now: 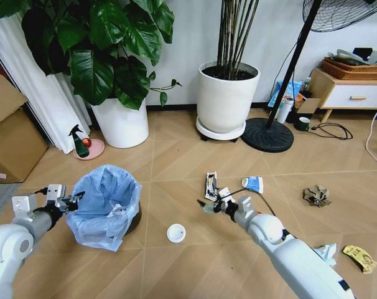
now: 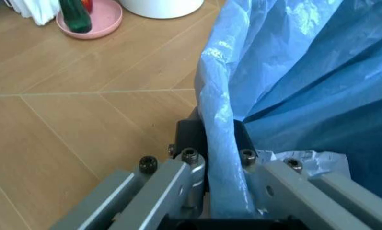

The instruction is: Pick up the trash bin and place the garbage on the floor into it.

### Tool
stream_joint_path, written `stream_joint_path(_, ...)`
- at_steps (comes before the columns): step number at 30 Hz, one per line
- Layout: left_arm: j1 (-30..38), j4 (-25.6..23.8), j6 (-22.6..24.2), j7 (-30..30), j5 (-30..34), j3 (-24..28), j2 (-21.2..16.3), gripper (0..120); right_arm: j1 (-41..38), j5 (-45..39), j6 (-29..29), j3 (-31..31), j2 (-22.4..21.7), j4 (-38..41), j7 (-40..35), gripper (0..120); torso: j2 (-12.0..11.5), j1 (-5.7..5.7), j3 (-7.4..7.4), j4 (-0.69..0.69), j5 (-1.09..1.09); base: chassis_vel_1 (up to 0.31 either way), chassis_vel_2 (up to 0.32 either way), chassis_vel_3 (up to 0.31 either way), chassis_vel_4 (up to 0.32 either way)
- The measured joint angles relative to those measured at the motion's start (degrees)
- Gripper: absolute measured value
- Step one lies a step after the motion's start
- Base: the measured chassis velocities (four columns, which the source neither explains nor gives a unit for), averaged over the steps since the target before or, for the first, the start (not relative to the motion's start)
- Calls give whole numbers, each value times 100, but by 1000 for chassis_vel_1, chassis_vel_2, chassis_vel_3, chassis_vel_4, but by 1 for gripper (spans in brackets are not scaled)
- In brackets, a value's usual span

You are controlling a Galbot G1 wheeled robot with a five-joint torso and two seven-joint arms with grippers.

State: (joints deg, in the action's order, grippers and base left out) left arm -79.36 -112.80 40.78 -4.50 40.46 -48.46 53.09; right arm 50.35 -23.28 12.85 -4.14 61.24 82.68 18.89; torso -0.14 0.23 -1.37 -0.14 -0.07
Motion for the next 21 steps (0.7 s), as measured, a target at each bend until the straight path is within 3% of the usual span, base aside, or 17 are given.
stream_joint_path(11, -19, 73, 0, 6, 1, 22, -10, 0, -992, 696, -297, -1009, 1036, -1650, 578, 100, 0, 0, -1, 4, 0, 0, 0, 0, 0)
stream_joint_path(21, 16, 100, 8, 9, 8, 119, -7, 0, -998, 1083, -302, -1040, 1131, -2074, 744, 100, 0, 0, 0, 0, 0, 0, 0, 0, 0)
